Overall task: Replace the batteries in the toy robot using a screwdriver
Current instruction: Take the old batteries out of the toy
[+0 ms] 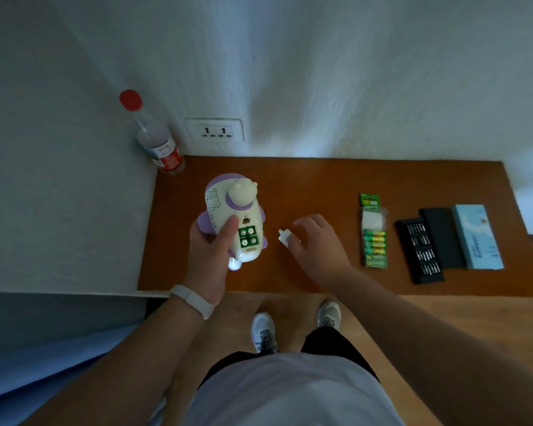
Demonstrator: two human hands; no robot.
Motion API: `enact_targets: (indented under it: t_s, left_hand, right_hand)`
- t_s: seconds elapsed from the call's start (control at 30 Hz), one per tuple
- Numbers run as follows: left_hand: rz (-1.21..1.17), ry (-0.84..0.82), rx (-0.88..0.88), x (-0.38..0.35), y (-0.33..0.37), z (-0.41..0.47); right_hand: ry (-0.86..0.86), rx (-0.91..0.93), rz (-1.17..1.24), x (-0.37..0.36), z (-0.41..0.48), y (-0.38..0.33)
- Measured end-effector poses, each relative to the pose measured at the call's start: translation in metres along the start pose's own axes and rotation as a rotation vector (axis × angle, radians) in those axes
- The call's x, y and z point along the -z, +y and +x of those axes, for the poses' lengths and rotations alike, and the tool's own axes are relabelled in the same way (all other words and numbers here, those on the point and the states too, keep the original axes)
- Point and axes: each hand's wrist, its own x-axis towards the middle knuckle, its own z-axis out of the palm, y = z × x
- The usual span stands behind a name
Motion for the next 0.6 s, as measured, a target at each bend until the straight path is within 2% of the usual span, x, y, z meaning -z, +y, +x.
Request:
enact_targets:
  t_s: [0.13, 0.27, 0.37, 0.53, 0.6]
  left_hand:
    - [-0.009, -0.082, -0.030, -0.021, 0.016, -0.001]
    - [0.038, -0.139, -0.116, -0.048, 0.038, -0.008]
    - [0.065, -0.109, -0.194, -0.070, 0.054, -0.016]
    - [0.180, -0.063, -0.352, -0.106, 0.072, -0.027]
    - [0.238, -0.068, -0.409, -0.121, 0.077, -0.033]
  right_hand:
    - [0.070, -0.071, 0.146, 0.031, -0.014, -0.027]
    - [0.109, -0.254, 0.484, 0.058, -0.026, -0.051]
    - [0.146, -0.337, 0.692, 0.072, -0.029, -0.063]
    - [0.095, -0.566, 1.260, 0.085, -0.027, -0.073]
    - [0.051, -0.594, 1.429, 0.094, -0.026, -0.073]
